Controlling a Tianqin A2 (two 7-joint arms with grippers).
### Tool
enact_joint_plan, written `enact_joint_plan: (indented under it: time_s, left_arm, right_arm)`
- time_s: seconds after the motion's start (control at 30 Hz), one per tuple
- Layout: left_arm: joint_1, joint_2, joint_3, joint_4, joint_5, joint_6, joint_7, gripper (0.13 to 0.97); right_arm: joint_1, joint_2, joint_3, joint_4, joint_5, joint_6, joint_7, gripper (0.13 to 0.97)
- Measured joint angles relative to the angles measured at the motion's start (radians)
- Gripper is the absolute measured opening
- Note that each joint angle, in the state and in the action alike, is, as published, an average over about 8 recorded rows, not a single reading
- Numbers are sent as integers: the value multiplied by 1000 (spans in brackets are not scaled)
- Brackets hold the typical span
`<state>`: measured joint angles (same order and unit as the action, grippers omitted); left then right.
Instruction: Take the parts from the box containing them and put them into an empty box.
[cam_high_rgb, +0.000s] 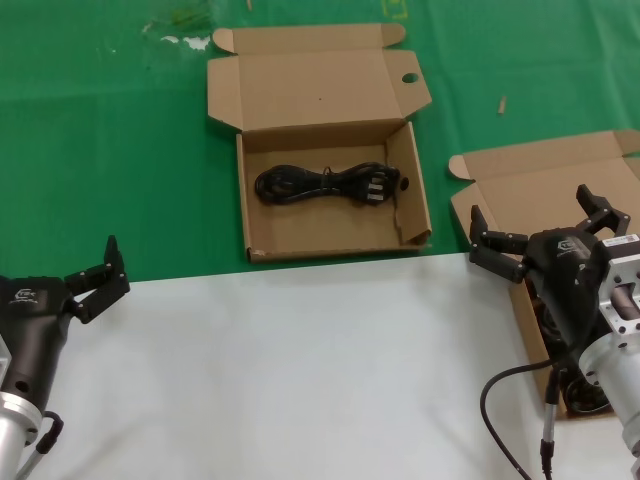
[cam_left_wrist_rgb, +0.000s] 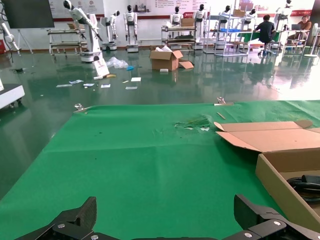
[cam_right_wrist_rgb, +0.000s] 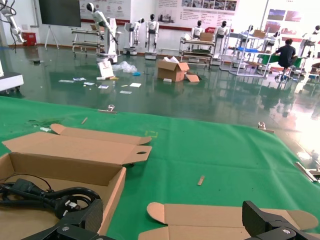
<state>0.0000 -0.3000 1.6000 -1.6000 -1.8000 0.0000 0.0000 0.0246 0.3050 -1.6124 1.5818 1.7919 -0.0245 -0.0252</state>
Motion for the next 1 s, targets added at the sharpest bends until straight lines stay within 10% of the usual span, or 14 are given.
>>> enact_joint_plan:
  time_s: [1.0]
  left_arm:
    - [0, 0, 0, 0, 0, 0, 0, 966]
  right_arm:
    - [0, 0, 0, 0, 0, 0, 0, 966]
